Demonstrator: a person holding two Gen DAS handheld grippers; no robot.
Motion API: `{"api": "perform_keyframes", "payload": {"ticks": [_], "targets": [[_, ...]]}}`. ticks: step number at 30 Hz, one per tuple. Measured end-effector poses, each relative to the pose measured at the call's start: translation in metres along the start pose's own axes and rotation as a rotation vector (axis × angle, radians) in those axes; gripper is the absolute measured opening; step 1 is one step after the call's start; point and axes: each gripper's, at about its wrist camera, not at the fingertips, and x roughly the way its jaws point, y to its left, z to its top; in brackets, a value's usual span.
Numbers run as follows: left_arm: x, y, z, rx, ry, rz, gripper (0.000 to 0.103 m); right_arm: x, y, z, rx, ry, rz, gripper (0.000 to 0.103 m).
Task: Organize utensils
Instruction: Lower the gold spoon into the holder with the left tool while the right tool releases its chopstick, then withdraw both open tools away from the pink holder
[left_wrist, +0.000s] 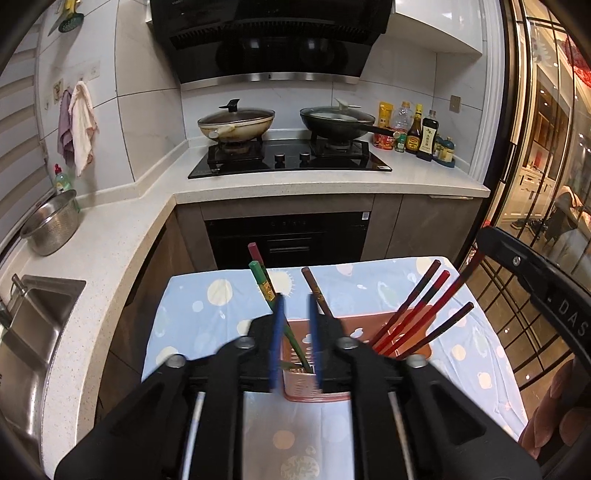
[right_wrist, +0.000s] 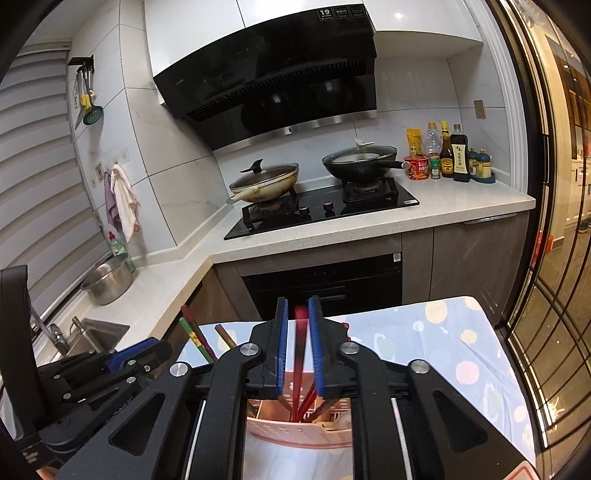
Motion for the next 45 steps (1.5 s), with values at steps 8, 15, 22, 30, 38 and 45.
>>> {"api": "perform_keyframes", "payload": {"ticks": [8,15,22,30,38,45], "targets": [[-0.009,0.000,-0.004,-0.006,-0.011,0.007,0.035,-0.013,0.001,-0.009,-0.008,0.004,0.008,0.015],[-0.021,-0.004,-0.006,0.002,-0.029,0.008,0.035,-0.023,0.004,-0.015,-0.018,0.010,0.011,0.015],[-0.031,-0.004,-0.011,-0.002,-0.034,0.013,0.035,-0.032,0.003,-0.020,-0.019,0.018,0.007,0.015],[-0.045,-0.008,-0.022,-0.005,-0.035,0.007,0.035,-0.048,0.002,-0.037,-0.029,0.051,0.002,0.015],[-0.059,-0.011,-0.051,-0.003,-0.024,0.010,0.049,-0.067,0.000,-0.067,-0.066,0.095,-0.034,0.030],[-0.072,-0.011,-0.081,-0.012,-0.011,0.033,0.067,-0.083,-0.003,-0.096,-0.078,0.136,-0.059,0.038]]}}
